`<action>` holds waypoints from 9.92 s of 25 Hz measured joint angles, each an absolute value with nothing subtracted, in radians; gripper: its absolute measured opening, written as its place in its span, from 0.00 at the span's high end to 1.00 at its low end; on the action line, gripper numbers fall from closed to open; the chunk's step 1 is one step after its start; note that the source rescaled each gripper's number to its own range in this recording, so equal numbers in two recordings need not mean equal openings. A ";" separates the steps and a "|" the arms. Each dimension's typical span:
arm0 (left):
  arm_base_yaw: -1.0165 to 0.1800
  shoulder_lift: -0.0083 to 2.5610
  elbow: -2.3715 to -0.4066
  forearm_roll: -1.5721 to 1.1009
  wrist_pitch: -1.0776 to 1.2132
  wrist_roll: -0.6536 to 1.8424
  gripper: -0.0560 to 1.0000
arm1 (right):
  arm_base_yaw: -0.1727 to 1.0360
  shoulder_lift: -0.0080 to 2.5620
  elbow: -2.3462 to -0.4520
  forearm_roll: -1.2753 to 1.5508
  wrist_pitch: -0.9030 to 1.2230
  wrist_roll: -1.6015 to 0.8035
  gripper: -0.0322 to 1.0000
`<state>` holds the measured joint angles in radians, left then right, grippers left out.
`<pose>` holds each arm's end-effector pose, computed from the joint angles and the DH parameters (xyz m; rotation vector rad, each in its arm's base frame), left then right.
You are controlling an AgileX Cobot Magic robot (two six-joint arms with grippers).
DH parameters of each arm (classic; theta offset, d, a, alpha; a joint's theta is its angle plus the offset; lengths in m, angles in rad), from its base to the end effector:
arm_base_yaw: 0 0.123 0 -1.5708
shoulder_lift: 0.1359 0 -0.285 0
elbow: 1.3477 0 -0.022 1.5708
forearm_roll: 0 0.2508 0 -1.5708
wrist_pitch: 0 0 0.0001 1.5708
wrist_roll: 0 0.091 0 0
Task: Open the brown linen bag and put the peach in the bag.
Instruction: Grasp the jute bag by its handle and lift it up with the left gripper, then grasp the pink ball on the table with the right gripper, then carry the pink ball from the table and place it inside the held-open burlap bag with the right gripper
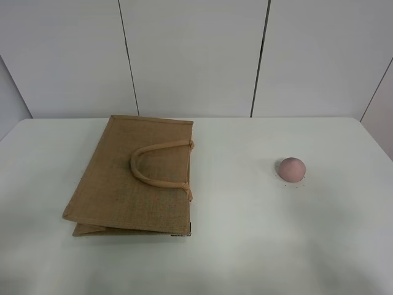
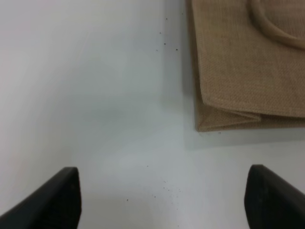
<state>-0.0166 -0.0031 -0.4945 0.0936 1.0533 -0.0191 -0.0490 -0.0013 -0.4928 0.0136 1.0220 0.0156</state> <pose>-0.0044 0.0075 0.2766 -0.0063 2.0369 0.0895 -0.0026 0.0012 0.2784 0.0647 2.0104 -0.0051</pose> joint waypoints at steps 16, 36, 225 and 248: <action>-0.017 0.152 -0.580 0.092 1.053 -0.010 0.00 | -0.049 -0.001 -0.493 0.014 1.022 0.016 0.00; -0.017 1.452 -1.234 0.092 1.027 -0.015 0.00 | -0.049 -0.001 -0.493 0.014 1.022 0.016 0.00; -0.337 1.853 -2.140 0.041 1.171 -0.122 0.95 | 0.123 1.792 -1.654 0.297 1.013 -0.138 0.97; -0.337 1.810 -2.140 0.027 1.171 -0.101 0.95 | 0.432 2.016 -1.670 0.702 0.716 -0.413 0.97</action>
